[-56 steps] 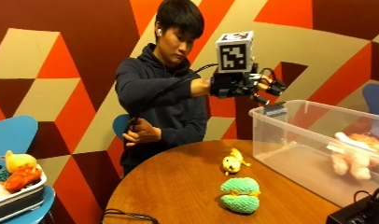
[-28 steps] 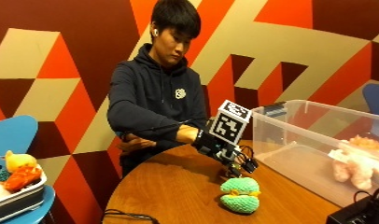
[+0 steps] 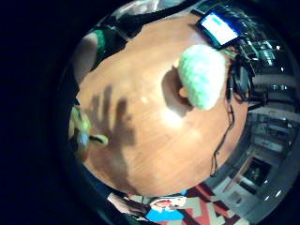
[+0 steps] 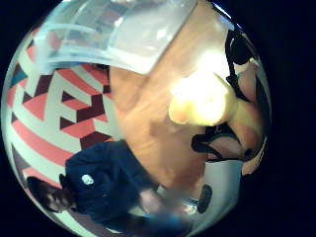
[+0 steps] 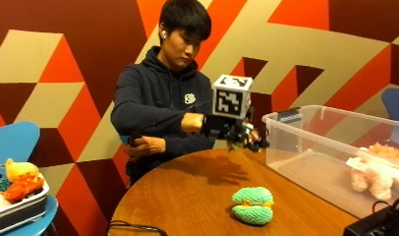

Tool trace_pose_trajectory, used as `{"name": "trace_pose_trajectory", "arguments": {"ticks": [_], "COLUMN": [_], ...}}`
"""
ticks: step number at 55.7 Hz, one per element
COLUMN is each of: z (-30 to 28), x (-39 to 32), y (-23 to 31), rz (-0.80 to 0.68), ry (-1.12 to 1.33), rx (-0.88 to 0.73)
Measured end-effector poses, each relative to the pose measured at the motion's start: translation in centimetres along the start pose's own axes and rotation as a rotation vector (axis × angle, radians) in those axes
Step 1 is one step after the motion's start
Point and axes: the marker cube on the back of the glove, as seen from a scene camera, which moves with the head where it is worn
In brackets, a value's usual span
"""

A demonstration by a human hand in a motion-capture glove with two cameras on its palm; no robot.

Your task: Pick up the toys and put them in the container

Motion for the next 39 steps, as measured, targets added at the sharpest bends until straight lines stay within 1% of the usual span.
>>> {"name": "trace_pose_trajectory", "arguments": {"ticks": [3, 5, 9, 13, 17, 21, 25, 31, 35, 39], "z": [-4.1, -6.3, -9.1, -12.1, -14.4, -15.1, -14.1, -11.8, -10.1, -9.0], "x": [0.9, 0.5, -2.8, -5.5, -7.8, -9.3, -11.4, -13.5, -12.9, -13.3], "y": [0.2, 0.3, -0.1, -1.0, -2.7, -5.2, -8.3, -11.3, -12.6, -13.4], "rz": [-0.059, -0.06, -0.004, -0.053, -0.094, -0.072, -0.029, -0.044, -0.047, -0.01], "ry": [-0.057, -0.073, -0.049, -0.079, -0.155, -0.177, -0.103, -0.012, 0.14, 0.066], "rx": [0.059, 0.116, 0.258, 0.35, 0.395, 0.391, 0.371, 0.336, 0.254, 0.141]}}
